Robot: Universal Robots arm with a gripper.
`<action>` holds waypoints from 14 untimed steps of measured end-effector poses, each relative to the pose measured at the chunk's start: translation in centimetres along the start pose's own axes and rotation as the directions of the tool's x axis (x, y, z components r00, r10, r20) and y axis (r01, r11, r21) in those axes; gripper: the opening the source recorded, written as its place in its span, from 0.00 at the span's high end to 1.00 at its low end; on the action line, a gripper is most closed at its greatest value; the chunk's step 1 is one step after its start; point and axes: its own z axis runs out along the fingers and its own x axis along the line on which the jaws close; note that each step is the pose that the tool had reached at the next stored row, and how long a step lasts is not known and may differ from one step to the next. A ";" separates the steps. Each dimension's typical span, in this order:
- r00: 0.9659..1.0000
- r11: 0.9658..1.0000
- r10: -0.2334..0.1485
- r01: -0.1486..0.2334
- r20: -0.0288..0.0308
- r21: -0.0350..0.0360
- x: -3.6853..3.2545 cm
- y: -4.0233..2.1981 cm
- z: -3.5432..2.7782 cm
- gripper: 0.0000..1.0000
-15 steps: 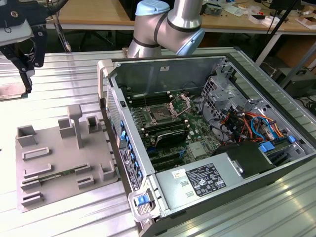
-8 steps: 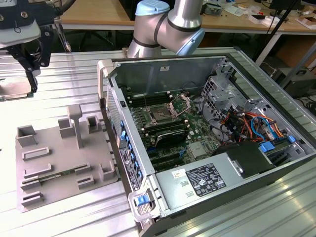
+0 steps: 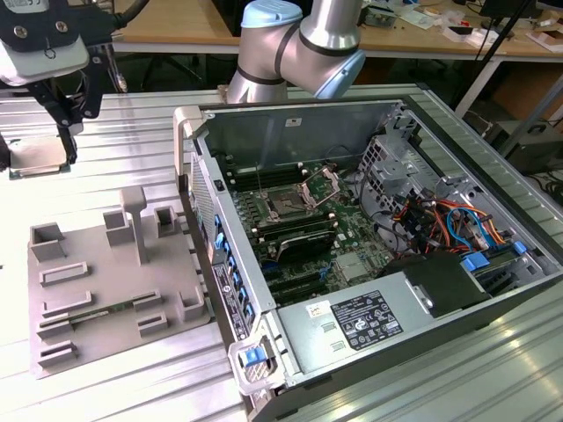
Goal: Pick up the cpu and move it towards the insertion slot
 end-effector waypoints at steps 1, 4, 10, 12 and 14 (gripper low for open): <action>1.000 1.000 0.000 0.000 0.000 0.000 -0.10 -0.01 0.00 0.47; 1.000 1.000 0.000 0.000 0.000 0.000 -0.39 -0.02 0.00 0.47; 1.000 1.000 0.000 0.000 0.000 0.000 -0.81 -0.05 0.01 0.47; 1.000 1.000 0.000 0.000 0.000 0.000 -0.90 -0.06 0.01 0.47; 1.000 1.000 0.000 0.000 0.000 0.000 -0.97 -0.06 0.03 0.47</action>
